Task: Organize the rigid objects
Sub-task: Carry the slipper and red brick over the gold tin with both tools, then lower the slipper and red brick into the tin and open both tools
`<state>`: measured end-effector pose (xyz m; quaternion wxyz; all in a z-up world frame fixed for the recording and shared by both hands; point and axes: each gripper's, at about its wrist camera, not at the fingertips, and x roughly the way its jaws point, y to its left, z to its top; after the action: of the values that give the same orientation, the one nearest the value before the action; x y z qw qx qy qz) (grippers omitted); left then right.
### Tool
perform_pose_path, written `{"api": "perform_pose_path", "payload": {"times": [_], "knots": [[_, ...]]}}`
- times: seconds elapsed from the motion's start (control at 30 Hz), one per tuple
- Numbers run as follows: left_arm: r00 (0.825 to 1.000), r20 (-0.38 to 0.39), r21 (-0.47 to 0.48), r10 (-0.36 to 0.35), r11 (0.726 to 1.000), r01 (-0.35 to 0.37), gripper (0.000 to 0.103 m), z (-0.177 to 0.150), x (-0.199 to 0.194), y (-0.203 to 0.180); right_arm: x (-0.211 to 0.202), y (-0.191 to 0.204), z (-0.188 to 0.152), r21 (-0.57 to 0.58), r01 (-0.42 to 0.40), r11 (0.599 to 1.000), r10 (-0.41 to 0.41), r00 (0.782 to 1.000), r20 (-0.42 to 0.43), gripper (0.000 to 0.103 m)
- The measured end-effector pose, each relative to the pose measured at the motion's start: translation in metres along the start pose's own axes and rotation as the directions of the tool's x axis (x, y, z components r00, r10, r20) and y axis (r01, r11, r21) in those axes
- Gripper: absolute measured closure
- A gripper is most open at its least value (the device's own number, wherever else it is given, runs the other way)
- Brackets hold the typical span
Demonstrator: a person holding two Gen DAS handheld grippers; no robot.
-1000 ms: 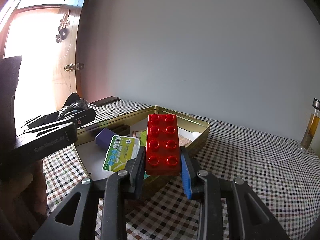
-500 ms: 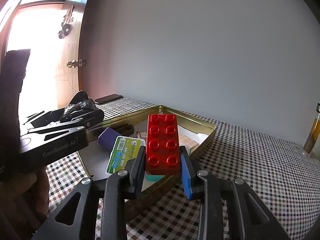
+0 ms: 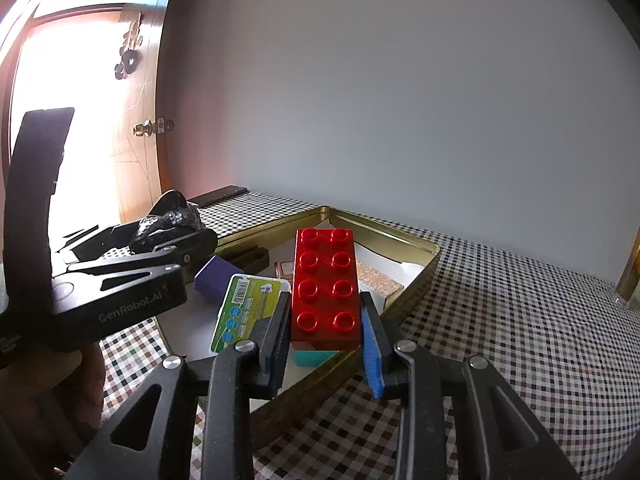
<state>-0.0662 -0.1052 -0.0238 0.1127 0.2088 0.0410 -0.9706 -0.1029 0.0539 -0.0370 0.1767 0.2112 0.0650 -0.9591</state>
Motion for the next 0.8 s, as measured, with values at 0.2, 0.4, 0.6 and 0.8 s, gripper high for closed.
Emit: {"api": "perform_pose_path", "payload": {"times": [0.2,0.4,0.6,0.8], "knots": [[0.998,-0.059,0.028,-0.038,0.999,0.040,0.036,0.015,0.011,0.000,0.008,-0.009,0.012,0.018,-0.001,1.000,0.002,1.000,-0.017,0.069],[0.993,-0.102,0.047,-0.053,0.997,0.058,0.036,0.024,0.026,-0.006,0.025,-0.020,0.034,0.036,-0.006,0.999,0.008,0.999,-0.053,0.069],[0.990,-0.141,0.071,-0.021,0.997,0.032,0.036,0.036,0.048,-0.010,0.041,-0.024,0.051,0.039,-0.013,0.999,0.016,0.995,-0.094,0.069],[0.984,-0.177,0.091,-0.031,0.995,0.047,0.036,0.041,0.061,-0.015,0.060,-0.008,0.060,-0.004,-0.026,1.000,0.025,0.990,-0.138,0.069]]}}
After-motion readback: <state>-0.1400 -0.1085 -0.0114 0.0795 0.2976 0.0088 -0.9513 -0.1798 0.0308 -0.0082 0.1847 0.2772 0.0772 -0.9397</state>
